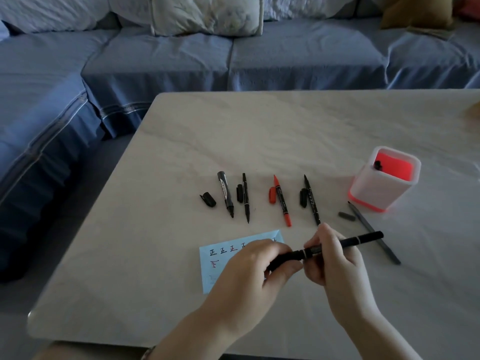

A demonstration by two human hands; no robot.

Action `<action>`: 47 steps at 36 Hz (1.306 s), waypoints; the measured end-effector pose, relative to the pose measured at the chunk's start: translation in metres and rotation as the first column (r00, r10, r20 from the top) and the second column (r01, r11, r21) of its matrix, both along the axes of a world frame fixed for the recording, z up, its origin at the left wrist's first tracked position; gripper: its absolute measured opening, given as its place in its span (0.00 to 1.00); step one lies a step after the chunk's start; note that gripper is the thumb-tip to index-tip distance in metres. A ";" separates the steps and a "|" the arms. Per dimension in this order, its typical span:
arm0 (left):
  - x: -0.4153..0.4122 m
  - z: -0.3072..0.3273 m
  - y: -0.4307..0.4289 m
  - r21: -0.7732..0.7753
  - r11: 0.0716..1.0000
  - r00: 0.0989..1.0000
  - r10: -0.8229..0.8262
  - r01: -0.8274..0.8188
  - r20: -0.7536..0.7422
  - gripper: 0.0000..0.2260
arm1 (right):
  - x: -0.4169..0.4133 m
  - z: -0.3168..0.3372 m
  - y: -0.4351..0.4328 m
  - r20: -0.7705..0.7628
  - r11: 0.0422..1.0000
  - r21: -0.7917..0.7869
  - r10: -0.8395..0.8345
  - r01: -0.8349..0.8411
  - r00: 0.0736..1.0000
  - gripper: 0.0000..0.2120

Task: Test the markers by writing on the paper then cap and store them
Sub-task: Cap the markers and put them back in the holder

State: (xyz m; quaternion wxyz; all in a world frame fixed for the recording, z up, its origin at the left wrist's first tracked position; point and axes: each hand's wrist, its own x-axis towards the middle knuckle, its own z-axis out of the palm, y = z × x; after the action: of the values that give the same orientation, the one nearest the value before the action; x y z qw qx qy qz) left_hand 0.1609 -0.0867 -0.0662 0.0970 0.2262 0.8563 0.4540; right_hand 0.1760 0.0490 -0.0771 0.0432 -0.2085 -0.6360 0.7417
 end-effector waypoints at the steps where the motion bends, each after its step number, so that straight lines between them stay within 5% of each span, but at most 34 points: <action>1: 0.000 -0.001 0.000 0.004 1.000 1.000 0.005 -0.005 -0.003 0.08 | 0.000 -0.001 -0.001 0.004 1.000 -0.016 0.001 -0.001 1.000 0.23; 10: -0.001 0.004 0.010 0.159 0.982 0.894 0.019 -0.100 0.447 0.11 | 0.002 -0.009 -0.002 -0.039 0.999 0.042 0.015 -0.013 0.999 0.21; 12: -0.006 0.006 0.010 0.211 0.968 0.774 -0.032 -0.133 0.633 0.12 | 0.003 -0.010 -0.001 -0.060 0.998 0.058 0.032 -0.029 0.998 0.18; 14: -0.010 0.006 0.011 0.266 0.932 0.545 -0.093 -0.247 0.833 0.14 | 0.001 -0.013 0.002 -0.070 0.996 0.073 0.056 -0.050 0.996 0.21; 16: -0.013 0.006 0.014 0.261 0.903 0.414 -0.105 -0.341 0.904 0.14 | -0.002 -0.015 0.006 -0.039 0.996 0.061 0.071 -0.069 0.997 0.25; 18: -0.012 0.003 0.019 0.215 0.935 0.559 -0.021 -0.283 0.829 0.14 | -0.005 -0.019 0.009 0.009 0.997 0.001 0.076 -0.076 0.997 0.26; 20: -0.010 -0.004 0.026 0.033 0.993 0.859 0.079 -0.110 0.507 0.12 | -0.010 -0.024 0.013 0.084 0.994 -0.108 0.041 -0.032 0.996 0.23; 22: -0.012 -0.011 0.031 -0.081 0.996 0.980 0.038 -0.023 0.195 0.11 | -0.015 -0.028 0.019 0.145 0.980 -0.199 0.001 0.028 0.989 0.19; 28: -0.030 -0.025 0.052 -0.024 0.995 0.983 0.104 -0.101 0.154 0.07 | -0.020 -0.024 0.037 0.118 0.978 -0.192 0.109 -0.085 0.987 0.09; 33: -0.039 -0.035 0.058 -0.148 0.984 0.975 0.122 -0.095 0.187 0.14 | -0.043 -0.006 0.081 0.043 0.967 0.253 -0.045 0.033 0.998 0.08; 37: -0.048 -0.043 0.048 -0.179 0.975 0.973 0.164 -0.134 0.163 0.06 | -0.060 0.023 0.137 -0.015 0.685 0.720 -0.136 0.105 0.991 0.08; 40: -0.054 -0.047 0.041 -0.198 0.960 0.956 0.235 -0.199 0.175 0.05 | -0.067 0.036 0.168 0.116 0.447 0.894 -0.194 -0.018 0.974 0.11; 43: -0.060 -0.053 0.033 -0.196 0.944 0.938 0.301 -0.266 0.174 0.05 | -0.077 0.035 0.178 0.323 0.405 0.892 -0.259 -0.202 0.910 0.08; 47: -0.063 -0.058 0.025 -0.157 0.930 0.918 0.358 -0.333 0.171 0.07 | -0.090 0.029 0.176 0.396 0.379 0.884 -0.293 -0.274 0.870 0.12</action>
State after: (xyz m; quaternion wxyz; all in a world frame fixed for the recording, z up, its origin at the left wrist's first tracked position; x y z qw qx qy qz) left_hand 0.0976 -0.0612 -0.1245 0.1133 0.0187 0.8957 0.4296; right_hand 0.0855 0.2254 -0.0478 -0.0072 -0.3334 -0.9257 0.1784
